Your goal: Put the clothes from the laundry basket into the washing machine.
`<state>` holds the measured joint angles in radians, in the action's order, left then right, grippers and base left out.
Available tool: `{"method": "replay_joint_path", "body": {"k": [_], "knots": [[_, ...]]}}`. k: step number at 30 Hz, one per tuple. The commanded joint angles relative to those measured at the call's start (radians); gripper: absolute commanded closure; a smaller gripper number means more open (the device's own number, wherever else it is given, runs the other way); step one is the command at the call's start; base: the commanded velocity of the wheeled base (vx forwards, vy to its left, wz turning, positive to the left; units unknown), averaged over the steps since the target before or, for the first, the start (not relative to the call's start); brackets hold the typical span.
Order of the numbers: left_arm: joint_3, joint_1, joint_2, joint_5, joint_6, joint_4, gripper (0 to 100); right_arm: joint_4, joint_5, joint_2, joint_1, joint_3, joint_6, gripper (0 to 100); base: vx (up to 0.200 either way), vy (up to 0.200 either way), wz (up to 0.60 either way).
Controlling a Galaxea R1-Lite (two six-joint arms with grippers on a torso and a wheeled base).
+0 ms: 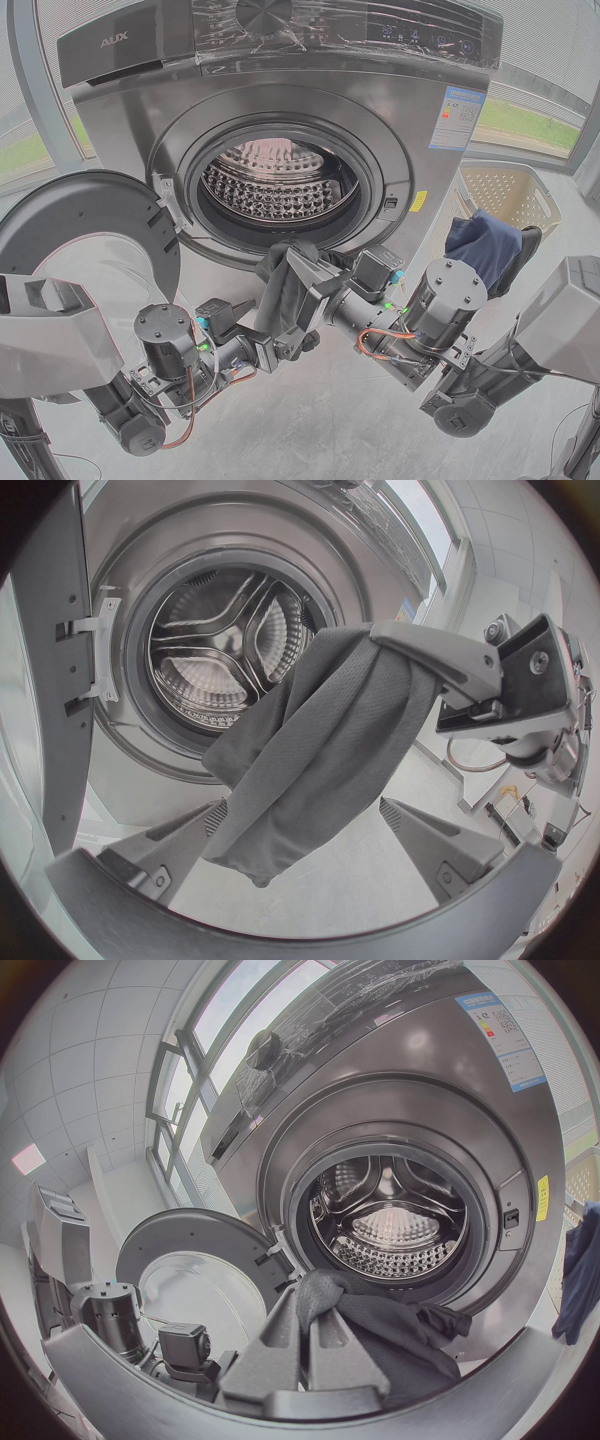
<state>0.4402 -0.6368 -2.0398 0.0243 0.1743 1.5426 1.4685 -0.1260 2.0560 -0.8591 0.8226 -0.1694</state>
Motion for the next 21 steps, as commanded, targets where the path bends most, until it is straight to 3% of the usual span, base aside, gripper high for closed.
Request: {"method": "replay_joint_path", "body": {"k": [1,13,21], "knots": [[0.015,0.009,-0.040,0.000,-0.001,0.001,0,0.001,0.000,0.000,-0.003,0.001,0.001,100,0.000,0.000,0.00],[0.040,-0.015,-0.080,-0.001,-0.004,0.002,0,0.001,0.000,0.001,-0.003,0.003,-0.001,100,0.000,0.000,0.00],[0.026,0.019,-0.073,0.000,-0.007,0.002,0,0.001,-0.001,-0.002,-0.001,0.000,-0.001,100,0.000,0.000,0.00]]}}
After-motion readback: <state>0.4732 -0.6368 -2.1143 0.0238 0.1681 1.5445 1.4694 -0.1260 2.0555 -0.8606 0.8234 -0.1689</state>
